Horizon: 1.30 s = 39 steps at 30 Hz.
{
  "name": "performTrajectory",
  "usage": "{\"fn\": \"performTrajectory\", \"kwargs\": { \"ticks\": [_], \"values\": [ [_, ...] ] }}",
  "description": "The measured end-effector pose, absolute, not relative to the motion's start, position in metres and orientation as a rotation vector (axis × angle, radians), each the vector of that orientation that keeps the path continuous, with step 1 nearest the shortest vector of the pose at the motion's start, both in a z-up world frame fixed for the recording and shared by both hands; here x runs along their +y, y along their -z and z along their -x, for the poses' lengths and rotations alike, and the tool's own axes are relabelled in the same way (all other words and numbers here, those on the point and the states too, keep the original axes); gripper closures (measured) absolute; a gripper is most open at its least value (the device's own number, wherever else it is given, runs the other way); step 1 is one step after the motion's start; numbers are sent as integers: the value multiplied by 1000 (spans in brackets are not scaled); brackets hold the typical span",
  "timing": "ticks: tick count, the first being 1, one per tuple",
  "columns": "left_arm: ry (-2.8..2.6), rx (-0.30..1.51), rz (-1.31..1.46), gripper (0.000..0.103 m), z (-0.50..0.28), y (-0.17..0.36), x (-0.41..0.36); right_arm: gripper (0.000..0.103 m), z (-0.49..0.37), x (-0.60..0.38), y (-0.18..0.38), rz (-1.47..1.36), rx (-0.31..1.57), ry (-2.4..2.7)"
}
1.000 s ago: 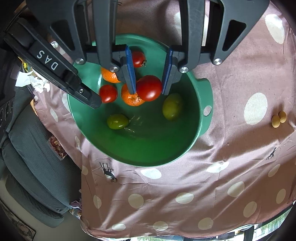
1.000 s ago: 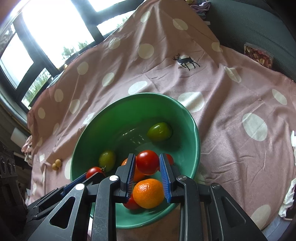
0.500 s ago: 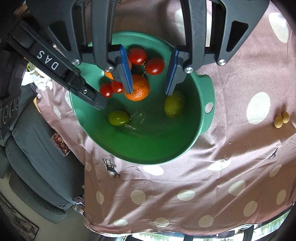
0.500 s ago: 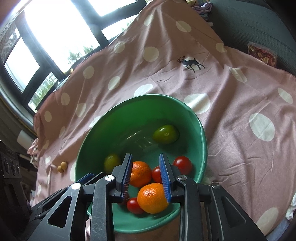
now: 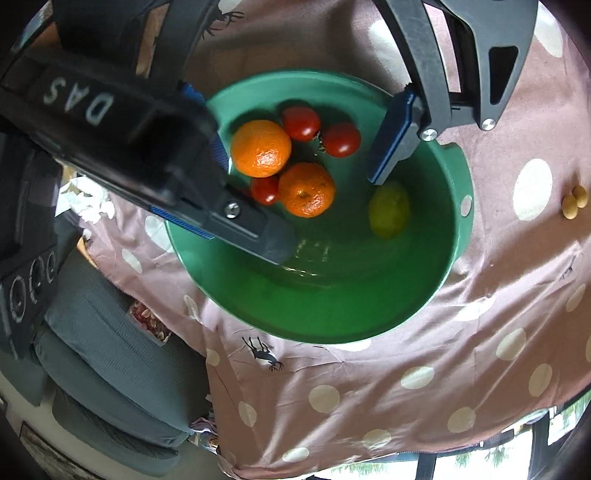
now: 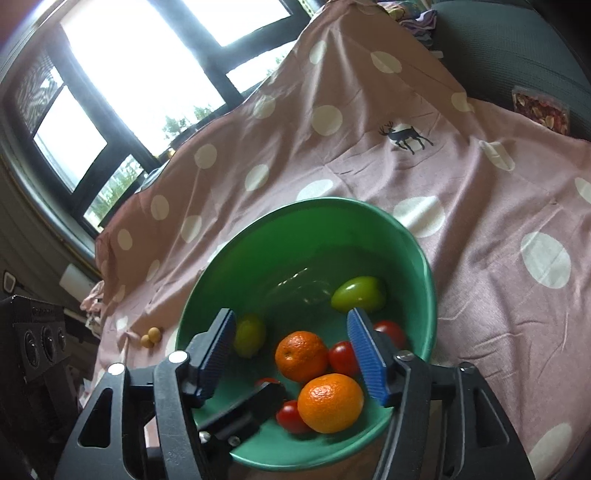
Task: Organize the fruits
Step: 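Withdraw both grippers from the bowl toward the two tan fruits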
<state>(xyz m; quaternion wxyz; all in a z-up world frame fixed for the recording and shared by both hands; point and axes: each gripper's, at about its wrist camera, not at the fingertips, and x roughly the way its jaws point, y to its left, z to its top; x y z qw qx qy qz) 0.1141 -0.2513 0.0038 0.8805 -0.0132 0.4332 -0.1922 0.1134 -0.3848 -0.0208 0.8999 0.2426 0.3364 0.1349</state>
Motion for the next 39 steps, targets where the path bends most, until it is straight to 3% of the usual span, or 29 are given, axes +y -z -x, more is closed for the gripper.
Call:
{"fn": "performTrajectory", "kwargs": {
  "ticks": [3,5,14,17,29,31,32,36,39],
  "values": [
    [365,846,0,26,-105,-9,-250,13,-108,-372,16,-412,677,-248],
    [382,856,39,26,-104,-11,-241,8,-104,-372,12,-387,641,-209],
    [231,750,152,17,-65,-41,-165,8,-87,-369,-4,-369,564,-232],
    [116,748,220,8,-54,-43,-125,8,-81,-356,-9,-336,545,-245],
    [-164,738,429,9,-25,-41,-8,8,-84,-290,-29,-332,657,-426],
    [-181,738,444,12,-27,-40,1,16,-94,-273,-34,-347,698,-489],
    [-192,743,450,16,-27,-38,5,24,-101,-263,-35,-350,725,-518],
    [-219,778,466,36,-34,-29,18,42,-134,-218,-37,-345,811,-608],
    [-224,801,470,41,-38,-22,26,57,-161,-178,-31,-341,884,-662]
  ]
}}
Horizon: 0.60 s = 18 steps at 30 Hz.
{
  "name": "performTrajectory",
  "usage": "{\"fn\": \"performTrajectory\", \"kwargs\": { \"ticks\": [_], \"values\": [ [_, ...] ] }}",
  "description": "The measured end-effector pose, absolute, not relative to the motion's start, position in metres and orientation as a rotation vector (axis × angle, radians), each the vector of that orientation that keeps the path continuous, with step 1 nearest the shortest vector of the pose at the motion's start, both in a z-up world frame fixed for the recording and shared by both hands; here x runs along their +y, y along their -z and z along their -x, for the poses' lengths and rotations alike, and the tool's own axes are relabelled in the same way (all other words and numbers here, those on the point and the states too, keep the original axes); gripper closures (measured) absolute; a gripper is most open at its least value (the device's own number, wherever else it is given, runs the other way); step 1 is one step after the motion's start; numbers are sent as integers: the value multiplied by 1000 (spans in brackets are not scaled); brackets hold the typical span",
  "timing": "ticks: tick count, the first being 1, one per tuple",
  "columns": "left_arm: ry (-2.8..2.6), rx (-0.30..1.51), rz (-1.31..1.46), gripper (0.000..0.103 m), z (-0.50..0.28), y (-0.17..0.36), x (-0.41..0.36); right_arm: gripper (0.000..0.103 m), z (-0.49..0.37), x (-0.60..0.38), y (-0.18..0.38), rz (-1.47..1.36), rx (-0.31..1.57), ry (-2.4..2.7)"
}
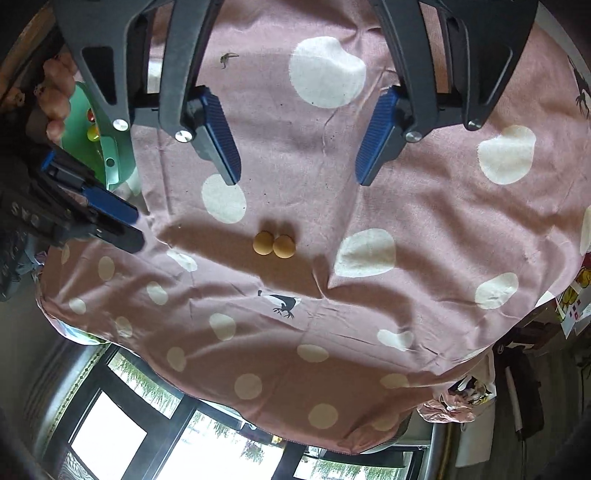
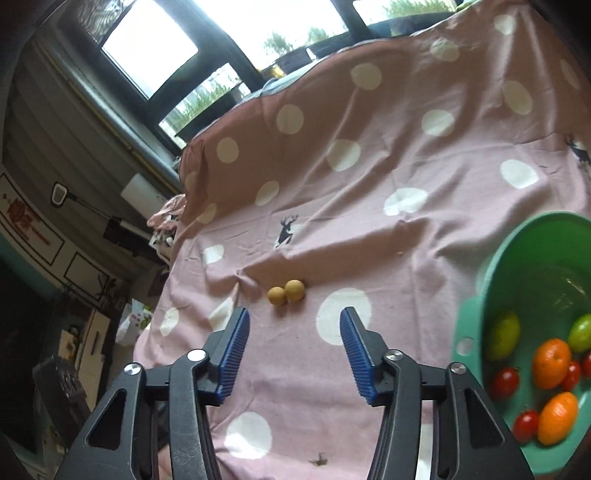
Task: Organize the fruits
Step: 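Withdraw both grippers from the bowl toward the two tan fruits, then close the right gripper on a tan fruit while the left gripper grasps the other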
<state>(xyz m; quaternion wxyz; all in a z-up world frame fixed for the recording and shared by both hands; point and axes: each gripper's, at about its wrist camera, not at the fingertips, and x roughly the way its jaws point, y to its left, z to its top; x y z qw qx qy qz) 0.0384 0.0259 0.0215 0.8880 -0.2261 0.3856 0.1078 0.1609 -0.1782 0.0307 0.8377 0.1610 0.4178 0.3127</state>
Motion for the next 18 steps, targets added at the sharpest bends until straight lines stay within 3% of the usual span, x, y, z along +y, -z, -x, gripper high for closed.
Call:
{"fn": "performTrajectory", "kwargs": {
  "ticks": [8,18],
  "values": [
    [-252,819,503,43,-47,-14,52,67,-216,-92,12,-241,1054,-653],
    [-252,814,493,43,-71,-16,61,68,-235,-66,35,-170,1094,-601]
  ]
}}
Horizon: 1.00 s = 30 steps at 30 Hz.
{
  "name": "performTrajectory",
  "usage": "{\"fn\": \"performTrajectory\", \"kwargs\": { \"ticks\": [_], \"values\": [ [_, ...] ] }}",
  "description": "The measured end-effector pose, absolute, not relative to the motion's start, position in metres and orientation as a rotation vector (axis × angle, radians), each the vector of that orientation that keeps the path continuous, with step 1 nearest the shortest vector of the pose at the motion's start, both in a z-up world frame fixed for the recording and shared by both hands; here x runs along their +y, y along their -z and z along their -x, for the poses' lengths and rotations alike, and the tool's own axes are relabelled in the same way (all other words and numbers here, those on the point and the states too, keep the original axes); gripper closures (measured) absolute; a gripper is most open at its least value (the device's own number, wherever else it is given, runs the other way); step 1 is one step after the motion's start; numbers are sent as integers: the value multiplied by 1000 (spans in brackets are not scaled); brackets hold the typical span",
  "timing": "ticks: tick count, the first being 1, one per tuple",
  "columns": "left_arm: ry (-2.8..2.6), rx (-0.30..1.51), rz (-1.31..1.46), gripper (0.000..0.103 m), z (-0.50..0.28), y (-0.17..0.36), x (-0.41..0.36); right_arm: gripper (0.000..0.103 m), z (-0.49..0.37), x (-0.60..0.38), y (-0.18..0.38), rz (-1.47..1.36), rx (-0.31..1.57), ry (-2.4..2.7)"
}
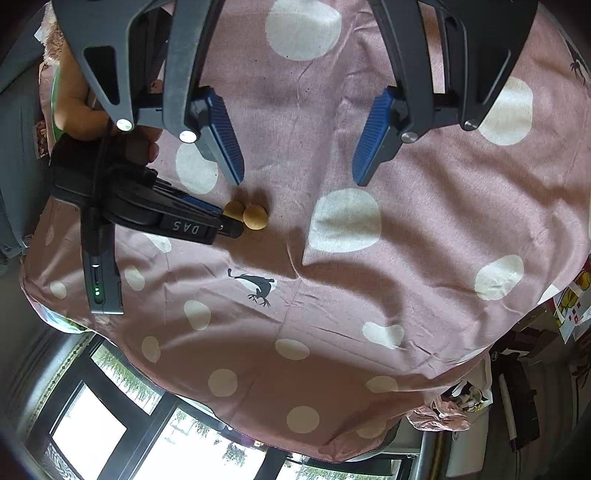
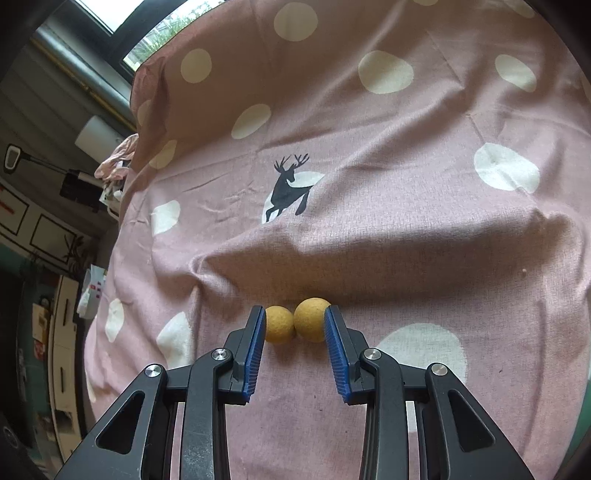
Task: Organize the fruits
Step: 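Close the right gripper on a tan fruit while the left gripper grasps the other, then carry both tan fruits into the green bowl and open both grippers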
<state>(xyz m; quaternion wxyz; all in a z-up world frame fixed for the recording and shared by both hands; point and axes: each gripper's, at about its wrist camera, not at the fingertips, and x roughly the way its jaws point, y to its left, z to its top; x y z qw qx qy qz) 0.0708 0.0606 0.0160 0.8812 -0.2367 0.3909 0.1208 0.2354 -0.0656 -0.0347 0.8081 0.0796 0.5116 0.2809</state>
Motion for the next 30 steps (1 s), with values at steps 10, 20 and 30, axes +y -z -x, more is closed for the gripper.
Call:
{"fn": "performTrajectory", "kwargs": {
  "ticks": [10,20,30],
  "values": [
    [-211,841,469,43,-102,-11,50,75,-248,-74,49,-196,1122,-595],
    [-168,888,448,51,-150,-2,33,75,-210,-153,15,-283,1027,-563],
    [-207,988,449,63,-184,34,31,75,-167,-210,-4,-313,942,-539]
  ]
}}
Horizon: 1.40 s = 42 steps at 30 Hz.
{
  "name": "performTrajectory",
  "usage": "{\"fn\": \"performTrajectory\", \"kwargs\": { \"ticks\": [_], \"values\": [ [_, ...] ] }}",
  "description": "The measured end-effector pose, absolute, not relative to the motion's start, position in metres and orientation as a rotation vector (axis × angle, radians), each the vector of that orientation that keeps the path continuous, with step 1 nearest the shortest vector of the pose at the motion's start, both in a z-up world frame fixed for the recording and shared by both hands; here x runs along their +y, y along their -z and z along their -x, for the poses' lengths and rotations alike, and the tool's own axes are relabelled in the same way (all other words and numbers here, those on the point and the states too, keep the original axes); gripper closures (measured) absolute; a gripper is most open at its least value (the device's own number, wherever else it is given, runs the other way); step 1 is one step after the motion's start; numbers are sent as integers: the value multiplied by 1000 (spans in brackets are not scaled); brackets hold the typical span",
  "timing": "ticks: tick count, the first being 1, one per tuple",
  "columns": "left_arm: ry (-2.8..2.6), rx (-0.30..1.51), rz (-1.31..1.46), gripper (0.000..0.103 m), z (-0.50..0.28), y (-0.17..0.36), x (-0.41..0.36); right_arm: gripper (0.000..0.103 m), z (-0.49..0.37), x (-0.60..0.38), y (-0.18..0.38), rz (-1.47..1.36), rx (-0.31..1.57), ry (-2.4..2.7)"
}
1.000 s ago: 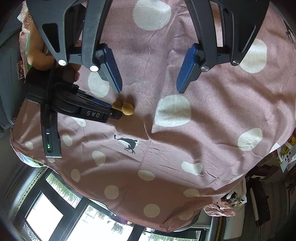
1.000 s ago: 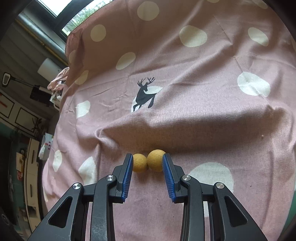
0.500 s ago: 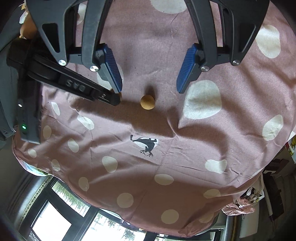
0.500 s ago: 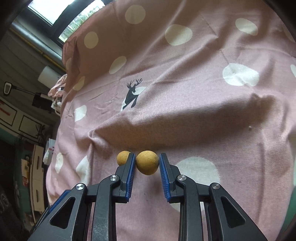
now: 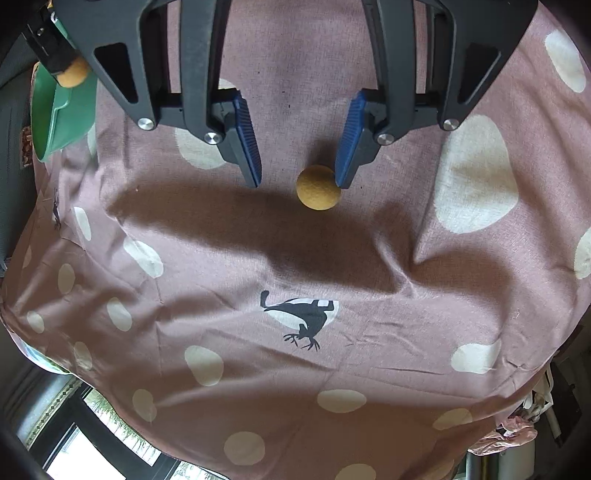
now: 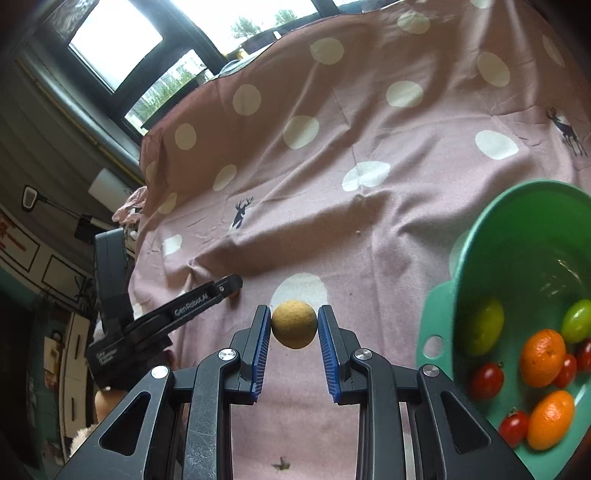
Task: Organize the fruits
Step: 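Carry both tan fruits into the green bowl and open both grippers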
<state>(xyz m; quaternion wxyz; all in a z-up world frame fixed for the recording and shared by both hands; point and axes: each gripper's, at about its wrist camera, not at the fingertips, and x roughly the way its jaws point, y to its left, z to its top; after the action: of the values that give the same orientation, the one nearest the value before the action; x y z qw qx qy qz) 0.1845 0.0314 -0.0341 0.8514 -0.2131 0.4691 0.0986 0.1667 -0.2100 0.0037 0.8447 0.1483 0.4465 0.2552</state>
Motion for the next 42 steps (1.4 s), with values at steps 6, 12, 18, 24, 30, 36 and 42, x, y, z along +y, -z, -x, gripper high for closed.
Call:
{"fn": "performTrajectory", "kwargs": {
  "ticks": [6,12,18,24,30,36,42],
  "values": [
    [-234,994,461,67,-190,43,36,75,-162,-223,-7,-312,895,-518],
    [-274,985,428,78,-192,43,35,75,-162,-228,-6,-326,888,-515],
    [-273,987,433,78,-190,42,36,75,-161,-232,-5,-332,892,-517],
    [-255,965,430,78,-172,32,28,75,-161,-231,-3,-323,896,-511],
    [-233,933,413,78,-144,14,15,75,-160,-228,-2,-324,904,-530],
    [-229,908,394,78,-113,1,-2,75,-156,-226,-1,-325,918,-552],
    [-217,888,381,78,-84,-11,-18,75,-147,-226,-3,-344,916,-586]
  ]
}}
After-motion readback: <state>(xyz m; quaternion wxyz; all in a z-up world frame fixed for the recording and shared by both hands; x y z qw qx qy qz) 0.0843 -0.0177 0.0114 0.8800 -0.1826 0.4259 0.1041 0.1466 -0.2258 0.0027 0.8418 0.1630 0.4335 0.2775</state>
